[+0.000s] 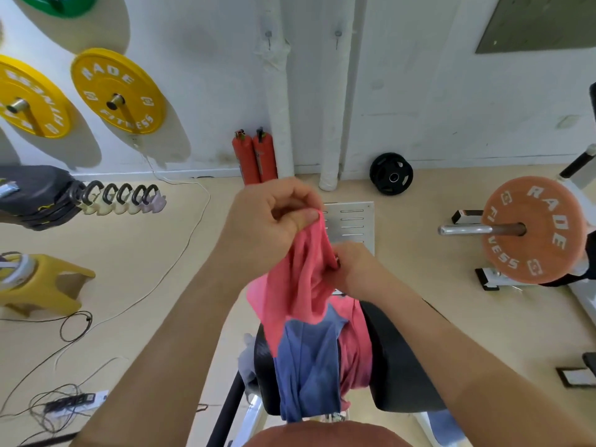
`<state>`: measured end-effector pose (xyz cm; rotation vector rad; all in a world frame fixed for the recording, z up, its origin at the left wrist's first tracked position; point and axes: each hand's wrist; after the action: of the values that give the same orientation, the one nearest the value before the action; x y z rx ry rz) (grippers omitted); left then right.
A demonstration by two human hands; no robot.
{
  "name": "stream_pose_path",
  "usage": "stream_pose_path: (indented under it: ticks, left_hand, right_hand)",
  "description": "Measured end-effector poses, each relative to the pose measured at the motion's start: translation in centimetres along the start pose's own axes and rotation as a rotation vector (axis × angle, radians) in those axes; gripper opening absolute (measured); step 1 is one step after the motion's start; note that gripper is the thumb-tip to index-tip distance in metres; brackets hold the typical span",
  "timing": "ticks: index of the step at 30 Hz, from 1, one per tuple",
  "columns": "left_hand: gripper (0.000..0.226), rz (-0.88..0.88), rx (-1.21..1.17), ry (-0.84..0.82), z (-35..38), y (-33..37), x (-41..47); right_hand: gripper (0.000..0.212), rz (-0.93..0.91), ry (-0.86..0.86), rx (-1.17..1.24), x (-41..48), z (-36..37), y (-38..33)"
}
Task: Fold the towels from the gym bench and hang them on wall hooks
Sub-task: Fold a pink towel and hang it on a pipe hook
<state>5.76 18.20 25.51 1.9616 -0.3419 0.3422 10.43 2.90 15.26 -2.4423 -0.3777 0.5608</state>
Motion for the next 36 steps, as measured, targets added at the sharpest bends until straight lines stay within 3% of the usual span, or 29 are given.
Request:
stream_pose_path:
  ticks: [2,5,8,12,16,19,23,27,30,32,33,36]
  left_hand:
    - [0.026,0.026,0.019,0.094,-1.0,0.1,0.1]
    - [0.035,-0.007,0.150,0.182,-1.9,-1.3,0.1]
    - [0.045,-0.107,0.214,0.181,-2.6,-3.4,-0.7]
    - [0.047,-0.162,0.247,0.224,-3.5,-4.7,-1.4]
    - [0.047,-0.223,0.261,0.278,-4.2,-5.7,-1.4]
    - [0.046,-0.255,0.206,0.294,-4.0,-5.9,-1.5]
    - [0.039,-0.203,0.108,0.285,-3.6,-4.8,-1.9]
    - [0.043,-0.141,0.096,0.205,-3.2,-3.1,-1.7]
    - [0.041,-0.116,0.116,0.169,-2.8,-2.3,-1.8]
    - [0.041,-0.110,0.143,0.169,-2.9,-2.1,-1.9]
    - [0.040,-0.103,0.150,0.172,-3.0,-2.1,-2.0]
    - [0.038,-0.092,0.132,0.218,-3.7,-2.2,-2.2]
  right_hand:
    - [0.030,0.070,-0.111,-0.186,0.1,1.2,2.2]
    - [0.015,0.208,-0.231,-0.170,-0.3,2.2,4.9]
    - [0.031,0.269,-0.312,-0.041,-0.6,1.2,5.6]
    - [0.020,0.229,-0.097,-0.102,-0.7,-2.3,6.1]
    - [0.011,0.383,-0.047,0.485,-1.3,-5.9,6.7]
    - [0.020,0.412,0.059,0.547,-1.2,-6.8,6.8]
    - [0.021,0.384,0.145,0.398,-0.8,-4.6,6.6]
    - [0.014,0.173,0.098,0.446,-1.1,-1.3,3.8]
    - [0.048,0.004,-0.143,0.562,-2.2,1.4,0.3]
    - [0.067,-0.043,-0.209,0.542,-2.6,3.8,-1.8]
    - [0.062,-0.034,-0.169,0.521,-2.6,5.1,-2.5]
    - [0.016,0.004,0.070,0.528,-2.6,7.8,-4.0]
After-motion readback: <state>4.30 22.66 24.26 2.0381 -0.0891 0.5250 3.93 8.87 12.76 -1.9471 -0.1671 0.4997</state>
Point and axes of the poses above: each hand's wrist, its own x-axis towards the middle knuckle, its own z-axis out of the palm, y = z × x, and after that the axes turned 6 degrees about z, right-handed
